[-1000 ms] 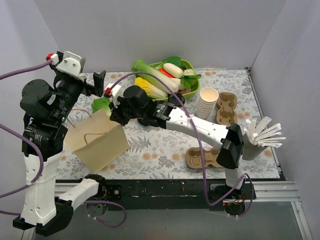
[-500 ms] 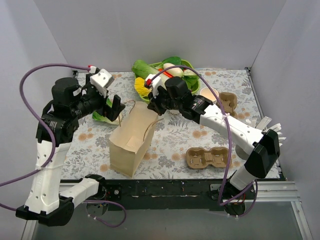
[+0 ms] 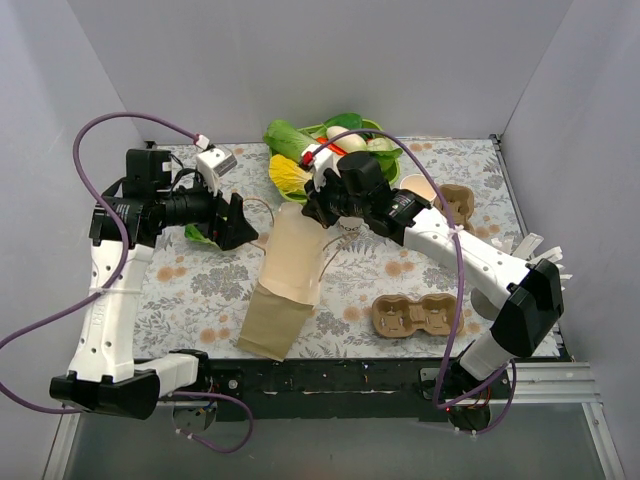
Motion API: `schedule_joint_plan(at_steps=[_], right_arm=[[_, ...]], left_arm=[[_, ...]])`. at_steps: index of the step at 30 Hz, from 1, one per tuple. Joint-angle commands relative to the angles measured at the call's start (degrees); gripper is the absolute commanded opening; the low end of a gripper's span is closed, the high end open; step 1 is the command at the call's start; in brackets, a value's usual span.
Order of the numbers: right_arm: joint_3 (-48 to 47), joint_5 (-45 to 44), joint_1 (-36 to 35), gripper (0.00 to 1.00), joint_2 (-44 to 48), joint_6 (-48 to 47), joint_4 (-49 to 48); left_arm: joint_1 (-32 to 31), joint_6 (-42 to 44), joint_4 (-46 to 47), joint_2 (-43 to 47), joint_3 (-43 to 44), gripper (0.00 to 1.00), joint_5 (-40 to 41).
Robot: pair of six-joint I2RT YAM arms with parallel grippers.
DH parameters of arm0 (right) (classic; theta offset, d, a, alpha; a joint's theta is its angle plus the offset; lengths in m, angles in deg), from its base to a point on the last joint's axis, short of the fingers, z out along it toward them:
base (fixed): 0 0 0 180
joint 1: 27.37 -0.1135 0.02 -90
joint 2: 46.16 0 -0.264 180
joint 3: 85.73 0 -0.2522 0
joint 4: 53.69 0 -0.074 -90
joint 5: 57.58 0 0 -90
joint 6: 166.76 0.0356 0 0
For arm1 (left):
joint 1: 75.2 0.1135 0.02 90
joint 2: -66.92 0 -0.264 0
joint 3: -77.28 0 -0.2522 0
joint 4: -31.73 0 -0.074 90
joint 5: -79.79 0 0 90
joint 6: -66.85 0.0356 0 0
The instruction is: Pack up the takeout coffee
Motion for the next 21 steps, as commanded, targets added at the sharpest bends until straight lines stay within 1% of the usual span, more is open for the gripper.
schedule_joint_plan(at_steps=[1,3,4,7,11,12,13,15,17,19,21], right_arm=[[-3.32,-3.28,0.22,0.01,0.75,6.01,1.25],[-7.43,-3.89,0.22,0.01,-1.10,8.65,2.74],[-8.77,-4.42,0.22,0.01,-1.71,9.35,3.45],[-12.73,-6.79,0.22,0.01,-4.26,11.73,6.52],[-15.72,-8.38,0.22,0.01,-5.85,13.49,8.46],[-15.98,-8.29,0.14,0.01,-5.94,13.92,8.46],[-16.42,-8.20,0.14,0.01,-6.11,14.10,8.55],[-16.51,-8.12,0.14,0.01,-6.46,14.11,8.47],[-16.34,-8.11,0.13,0.01,-6.55,14.11,8.29],[-16.16,-7.76,0.14,0.01,-6.46,14.02,8.20],[-16.07,-7.50,0.22,0.01,-6.55,13.93,8.11]], left_arm=[[0.17,-2.17,-6.39,2.35,1.00,0.89,-7.91],[0.17,-5.67,-4.55,4.45,-0.84,0.89,-9.23],[0.17,-6.56,-3.50,5.07,-2.94,0.90,-9.67],[0.17,-9.81,0.02,6.05,-5.42,0.91,-11.17],[0.17,-12.81,2.74,4.82,-4.72,0.91,-10.47],[0.17,-13.42,3.36,4.56,-4.89,0.90,-9.51],[0.17,-13.77,4.50,4.20,-4.90,0.88,-6.28],[0.17,-15.18,6.34,3.85,-5.25,0.85,-2.40],[0.17,-15.10,7.76,3.41,-4.90,0.84,1.29],[0.17,-13.70,7.50,3.06,-4.11,0.82,1.75],[0.17,-10.01,7.24,3.23,-4.71,0.81,2.10]])
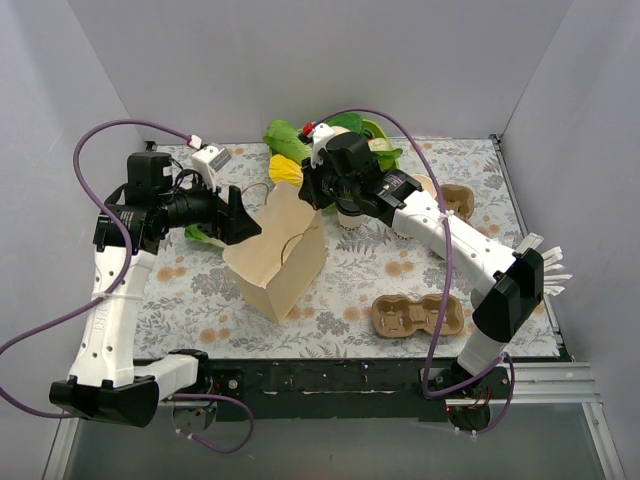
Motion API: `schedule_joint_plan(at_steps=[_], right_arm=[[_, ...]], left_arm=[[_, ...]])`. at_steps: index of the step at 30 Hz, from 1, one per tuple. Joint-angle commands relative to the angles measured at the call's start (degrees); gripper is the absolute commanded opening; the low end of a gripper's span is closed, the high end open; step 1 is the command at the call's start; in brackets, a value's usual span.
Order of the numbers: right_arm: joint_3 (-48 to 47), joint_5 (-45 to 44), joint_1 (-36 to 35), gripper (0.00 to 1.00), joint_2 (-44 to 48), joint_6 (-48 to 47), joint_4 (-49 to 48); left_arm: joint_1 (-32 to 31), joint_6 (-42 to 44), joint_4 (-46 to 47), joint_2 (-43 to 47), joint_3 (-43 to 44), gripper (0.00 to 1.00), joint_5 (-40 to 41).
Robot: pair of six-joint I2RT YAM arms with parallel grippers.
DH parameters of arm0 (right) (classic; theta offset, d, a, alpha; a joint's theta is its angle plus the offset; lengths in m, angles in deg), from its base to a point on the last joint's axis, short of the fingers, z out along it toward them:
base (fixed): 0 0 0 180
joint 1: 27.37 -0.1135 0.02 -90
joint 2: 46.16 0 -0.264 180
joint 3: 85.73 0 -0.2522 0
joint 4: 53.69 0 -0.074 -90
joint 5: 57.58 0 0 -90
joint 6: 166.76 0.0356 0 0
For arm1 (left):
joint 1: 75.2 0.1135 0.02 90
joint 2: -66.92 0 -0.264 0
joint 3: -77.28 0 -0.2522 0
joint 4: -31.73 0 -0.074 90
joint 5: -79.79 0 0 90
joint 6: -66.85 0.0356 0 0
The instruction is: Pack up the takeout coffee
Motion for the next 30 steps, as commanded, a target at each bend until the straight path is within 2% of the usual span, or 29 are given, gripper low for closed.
schedule_joint_plan(at_steps=[1,6,12,17,18,21,30], right_arm=[[-2.26,-0.07,0.18,0.01,0.40,0.88,-0.65],[-1.73,0.11,0.44,0.01,0.66,0.88,-0.91],[-0.86,0.37,0.62,0.01,1.28,0.88,-1.44],[0.46,0.46,0.80,0.01,1.98,0.53,-1.79],[0.81,0.63,0.80,0.01,2.16,0.53,-1.97],[1.69,0.72,0.80,0.01,2.51,0.44,-2.23],[2.92,1.78,0.80,0.01,3.04,-0.09,-2.67]], left_arm=[[0.17,4.79,1.79,0.96,-0.43,0.81,3.85],[0.17,10.16,3.37,1.58,-4.04,0.80,5.88],[-0.01,9.91,6.53,1.49,-8.08,0.66,4.03],[-0.18,10.17,8.47,0.18,-9.75,0.48,3.76],[-0.18,10.17,8.65,0.00,-9.76,0.40,3.76],[-0.18,10.08,9.35,-0.44,-9.58,0.29,3.06],[-0.36,9.91,10.14,-0.97,-12.21,0.26,1.74]])
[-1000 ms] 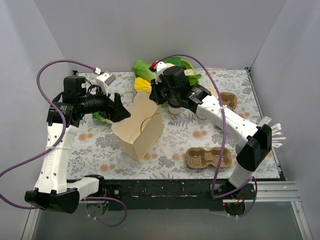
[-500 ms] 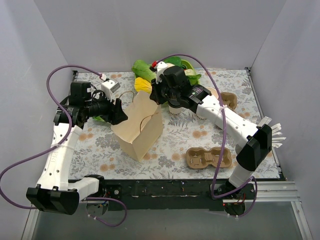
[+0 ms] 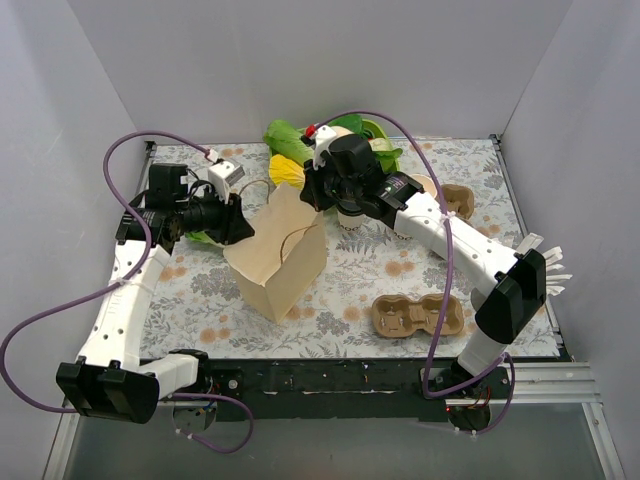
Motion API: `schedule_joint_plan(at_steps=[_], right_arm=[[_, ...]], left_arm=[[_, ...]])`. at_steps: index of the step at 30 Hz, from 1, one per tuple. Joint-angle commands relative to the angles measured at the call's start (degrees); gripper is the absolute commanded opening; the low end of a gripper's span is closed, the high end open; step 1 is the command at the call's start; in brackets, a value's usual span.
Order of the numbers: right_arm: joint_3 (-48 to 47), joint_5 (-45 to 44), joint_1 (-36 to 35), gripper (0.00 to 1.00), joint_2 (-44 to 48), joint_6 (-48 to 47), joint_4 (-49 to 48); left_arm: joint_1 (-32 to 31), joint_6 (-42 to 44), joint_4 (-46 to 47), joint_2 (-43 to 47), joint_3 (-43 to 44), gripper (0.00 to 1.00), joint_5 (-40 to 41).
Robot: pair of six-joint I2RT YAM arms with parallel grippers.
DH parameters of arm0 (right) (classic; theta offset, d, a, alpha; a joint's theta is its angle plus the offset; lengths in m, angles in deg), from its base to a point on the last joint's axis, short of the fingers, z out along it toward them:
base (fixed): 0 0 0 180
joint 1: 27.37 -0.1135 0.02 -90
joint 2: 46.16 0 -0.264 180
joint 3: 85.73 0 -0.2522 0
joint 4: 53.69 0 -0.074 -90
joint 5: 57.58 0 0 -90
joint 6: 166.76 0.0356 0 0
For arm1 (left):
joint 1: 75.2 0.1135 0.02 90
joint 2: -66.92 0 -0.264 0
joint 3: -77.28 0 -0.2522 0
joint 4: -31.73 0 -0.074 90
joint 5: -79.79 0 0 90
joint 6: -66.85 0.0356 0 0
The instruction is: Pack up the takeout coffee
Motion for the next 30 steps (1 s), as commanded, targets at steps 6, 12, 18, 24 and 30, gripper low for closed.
schedule_joint_plan(at_steps=[6,12,18,24,30], right_arm=[[1.42,1.15,0.20,0.01,2.69,-0.57,-1.76],[1.95,4.91,0.99,0.19,4.70,-4.95,0.60],[6.32,14.47,13.98,0.55,13.83,-21.46,12.29],[24.14,29.78,25.87,0.61,30.00,-58.70,26.43],[39.54,27.87,25.87,0.65,39.07,-77.79,34.17]], left_arm=[[-0.49,0.29,2.60,-0.34,-2.17,0.11,-2.20],[-0.58,0.11,2.43,-0.25,-0.59,0.00,-2.02],[-0.49,8.61,-4.50,0.89,1.61,0.00,-1.31],[-0.49,13.20,-9.25,1.16,1.87,0.00,-3.59],[-0.49,14.70,-11.98,-1.30,5.91,0.00,-6.50]])
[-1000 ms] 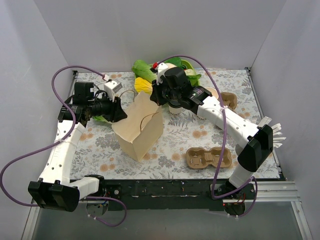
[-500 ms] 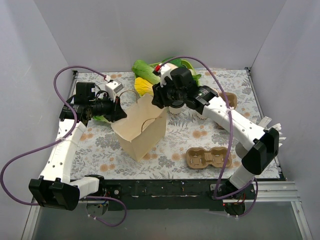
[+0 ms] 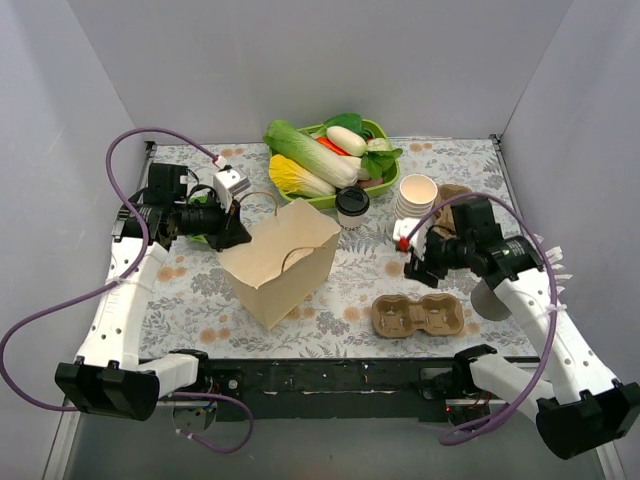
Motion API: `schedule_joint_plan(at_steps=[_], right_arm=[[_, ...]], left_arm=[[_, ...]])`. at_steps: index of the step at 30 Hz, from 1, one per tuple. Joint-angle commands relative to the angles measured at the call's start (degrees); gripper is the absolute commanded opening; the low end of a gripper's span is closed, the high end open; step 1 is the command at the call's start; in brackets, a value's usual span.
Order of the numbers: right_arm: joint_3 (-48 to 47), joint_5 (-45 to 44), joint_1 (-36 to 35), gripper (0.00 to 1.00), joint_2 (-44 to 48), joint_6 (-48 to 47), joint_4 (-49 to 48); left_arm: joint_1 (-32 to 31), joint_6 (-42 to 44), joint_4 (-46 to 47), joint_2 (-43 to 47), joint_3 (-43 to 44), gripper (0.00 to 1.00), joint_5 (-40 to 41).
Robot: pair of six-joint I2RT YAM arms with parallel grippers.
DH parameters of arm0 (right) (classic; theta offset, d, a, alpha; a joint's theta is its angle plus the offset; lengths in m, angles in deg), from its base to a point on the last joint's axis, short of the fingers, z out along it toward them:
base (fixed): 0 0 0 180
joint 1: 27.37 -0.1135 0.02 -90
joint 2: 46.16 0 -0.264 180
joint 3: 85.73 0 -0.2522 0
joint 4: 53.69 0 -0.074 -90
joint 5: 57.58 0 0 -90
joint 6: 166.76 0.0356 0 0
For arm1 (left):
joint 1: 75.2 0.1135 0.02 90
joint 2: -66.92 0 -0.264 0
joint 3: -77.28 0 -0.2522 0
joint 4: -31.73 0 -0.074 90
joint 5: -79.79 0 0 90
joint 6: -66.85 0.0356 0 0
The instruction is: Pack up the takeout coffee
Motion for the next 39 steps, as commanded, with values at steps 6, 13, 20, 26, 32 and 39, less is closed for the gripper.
schedule_joint_plan(at_steps=[6,13,20,26,32,39], right_arm=[[13.06,-1.40,0.15,0.52,-2.69,-26.75,12.52],[19.73,-2.98,0.23,0.56,0.11,-34.49,10.59],[24.49,-7.02,0.23,0.56,1.00,-36.25,7.79],[25.02,-6.85,0.23,0.59,0.04,-35.64,5.67],[23.97,-6.24,0.23,0.54,-1.90,-34.41,4.79],[23.96,-5.53,0.23,0.51,-2.87,-32.83,4.44]], left_arm=[[-0.29,6.94,-6.37,-1.81,6.37,0.00,-2.39],[-0.82,6.33,-6.38,-2.08,6.72,0.00,-1.95],[-2.05,4.05,-5.68,-1.03,6.37,0.00,-1.25],[-3.28,2.90,-5.59,0.29,5.32,0.00,-0.28],[-3.37,2.72,-5.68,0.73,4.96,0.00,-0.01],[-3.37,1.67,-4.54,0.73,4.35,0.00,-0.37]])
